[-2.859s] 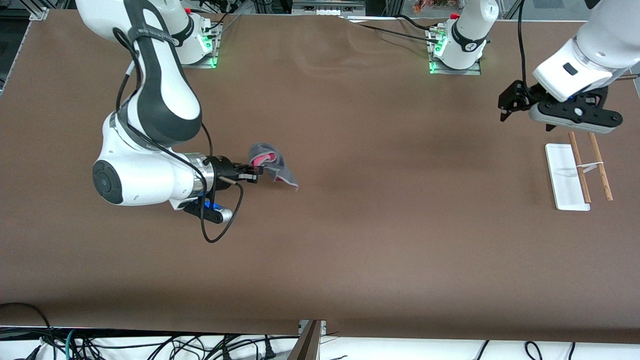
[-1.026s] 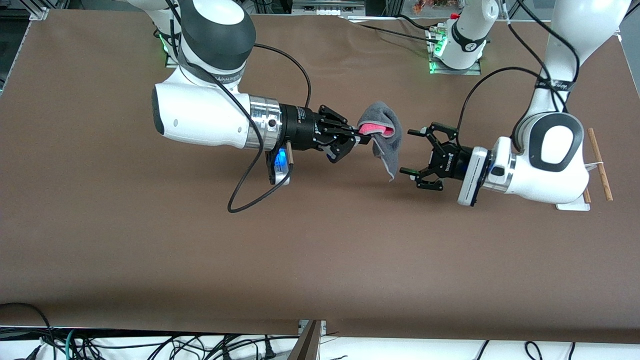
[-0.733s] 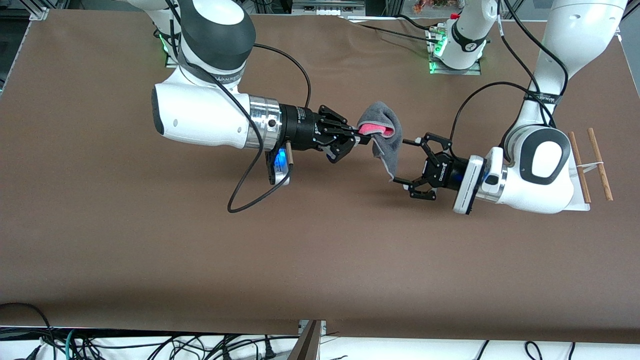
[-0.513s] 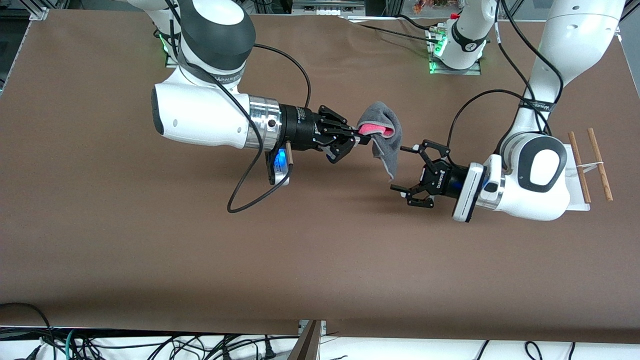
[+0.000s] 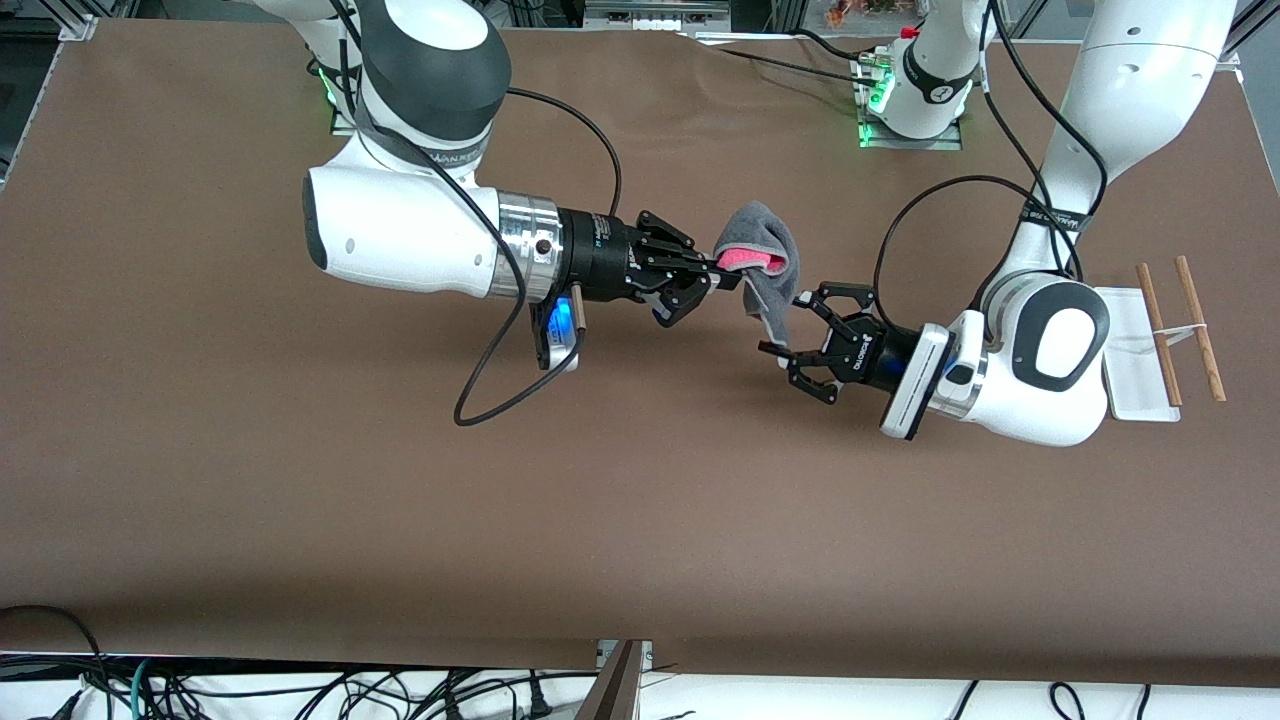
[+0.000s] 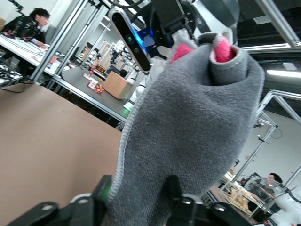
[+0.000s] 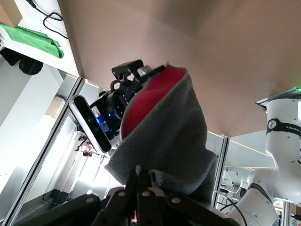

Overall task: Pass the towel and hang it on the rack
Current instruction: 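Hold the towel with the right gripper while the left gripper reaches it, then grasp the towel with the left gripper while the right gripper releases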

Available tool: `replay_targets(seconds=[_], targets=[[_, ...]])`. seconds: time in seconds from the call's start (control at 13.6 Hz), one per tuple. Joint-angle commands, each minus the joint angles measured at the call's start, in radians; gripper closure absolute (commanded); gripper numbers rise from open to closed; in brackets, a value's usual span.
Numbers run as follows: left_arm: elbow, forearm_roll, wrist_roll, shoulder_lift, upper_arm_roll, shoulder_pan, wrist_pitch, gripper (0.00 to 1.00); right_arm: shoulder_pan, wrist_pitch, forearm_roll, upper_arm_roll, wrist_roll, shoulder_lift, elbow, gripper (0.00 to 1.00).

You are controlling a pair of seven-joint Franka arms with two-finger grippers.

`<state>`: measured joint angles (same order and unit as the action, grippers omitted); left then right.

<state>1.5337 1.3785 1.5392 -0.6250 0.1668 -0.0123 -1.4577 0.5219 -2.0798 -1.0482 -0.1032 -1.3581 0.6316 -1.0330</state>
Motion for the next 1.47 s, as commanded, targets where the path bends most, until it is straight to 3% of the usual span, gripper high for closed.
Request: replay_targets(seconds=[0.0, 0.37, 0.59, 0.66, 0.73, 0.95, 1.17, 1.39], targets=[[-0.024, 0.022, 0.007, -0.016, -0.004, -0.008, 0.042, 1.0, -0.002, -0.009, -0.006, -0.004, -0.013, -0.01, -0.002, 1.0], [-0.035, 0.011, 0.001, -0.01, -0.006, -0.02, 0.042, 1.0, -0.002, -0.025, -0.007, -0.006, -0.013, -0.009, -0.002, 0.99], [-0.04, -0.024, -0.039, 0.007, -0.013, -0.047, 0.052, 1.0, -0.002, -0.031, -0.007, -0.006, -0.013, -0.009, -0.002, 0.62], [-0.053, -0.07, -0.075, 0.023, -0.013, -0.06, 0.06, 1.0, -0.002, -0.029, -0.007, -0.006, -0.013, -0.01, -0.002, 0.21], [-0.091, -0.125, -0.12, 0.027, -0.013, -0.081, 0.072, 1.0, -0.003, -0.029, -0.007, -0.003, -0.012, -0.009, -0.002, 0.0], [-0.228, -0.324, -0.255, 0.027, -0.015, -0.132, 0.158, 1.0, -0.011, -0.022, -0.009, 0.005, -0.01, -0.009, -0.002, 0.0], [-0.364, -0.614, -0.284, 0.027, -0.016, -0.185, 0.238, 1.0, -0.04, -0.007, 0.003, 0.011, 0.007, -0.01, -0.002, 0.0], [-0.461, -0.951, -0.277, 0.04, -0.013, -0.231, 0.313, 1.0, -0.109, 0.091, 0.089, 0.011, 0.045, -0.012, -0.002, 0.0]])
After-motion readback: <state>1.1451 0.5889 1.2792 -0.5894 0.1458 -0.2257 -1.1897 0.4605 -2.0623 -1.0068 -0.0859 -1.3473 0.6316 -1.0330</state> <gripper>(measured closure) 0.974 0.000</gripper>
